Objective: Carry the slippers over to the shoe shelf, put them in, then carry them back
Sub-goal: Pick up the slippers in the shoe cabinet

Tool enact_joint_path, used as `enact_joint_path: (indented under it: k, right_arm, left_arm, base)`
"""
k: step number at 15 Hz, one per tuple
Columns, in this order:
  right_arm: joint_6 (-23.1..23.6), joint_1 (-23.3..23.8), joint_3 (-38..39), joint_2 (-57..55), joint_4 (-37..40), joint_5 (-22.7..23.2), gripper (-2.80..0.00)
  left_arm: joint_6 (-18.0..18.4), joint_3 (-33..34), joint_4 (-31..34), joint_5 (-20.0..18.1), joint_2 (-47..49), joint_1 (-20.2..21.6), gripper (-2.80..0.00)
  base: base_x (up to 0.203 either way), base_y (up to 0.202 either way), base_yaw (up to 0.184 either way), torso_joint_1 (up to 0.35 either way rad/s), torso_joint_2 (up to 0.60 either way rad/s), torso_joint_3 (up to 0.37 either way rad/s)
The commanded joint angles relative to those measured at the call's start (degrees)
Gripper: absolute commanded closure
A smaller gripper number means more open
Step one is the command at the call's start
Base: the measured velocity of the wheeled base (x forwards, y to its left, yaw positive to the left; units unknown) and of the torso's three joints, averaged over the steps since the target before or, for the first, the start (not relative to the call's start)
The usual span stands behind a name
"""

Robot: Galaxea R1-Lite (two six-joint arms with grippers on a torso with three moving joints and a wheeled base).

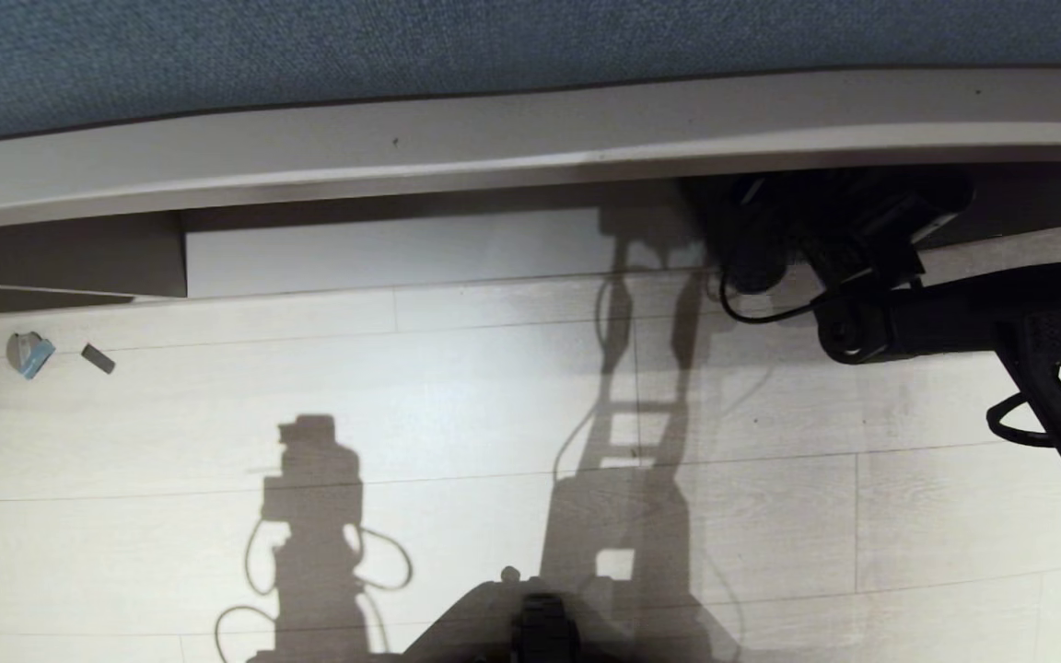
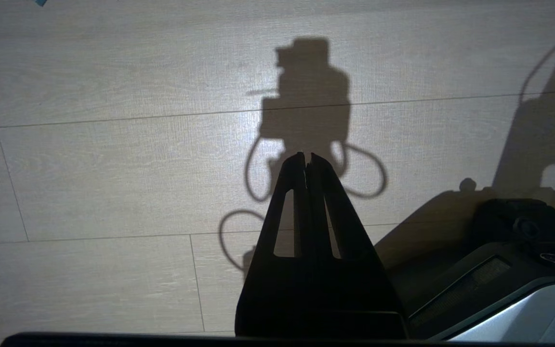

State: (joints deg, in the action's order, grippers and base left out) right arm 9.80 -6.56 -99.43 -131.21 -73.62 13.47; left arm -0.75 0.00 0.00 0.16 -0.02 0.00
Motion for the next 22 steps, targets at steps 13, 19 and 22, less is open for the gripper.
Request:
enact_joint_path:
  k: [13,19,22]
  right_arm:
    - [0.2,-1.5,36.6,19.4,-2.3,-1.1,0.0]
    - [0.5,-3.6,60.4,32.1,-2.0,-5.3,0.0]
    - [0.5,-5.1,71.9,38.3,-2.0,-8.3,0.0]
  left_arm:
    - [0.0,0.0,0.0,0.0,0.0,0.0,0.0]
    - [0.0,0.0,0.0,0.0,0.0,0.0,0.0]
    - [0.0,0.0,0.0,0.0,0.0,0.0,0.0]
  base:
    - [0.0,0.0,0.0,0.0,0.0,0.0]
    - [0.0,0.0,0.0,0.0,0.0,0.0]
    - [0.0,0.0,0.0,0.0,0.0,0.0]
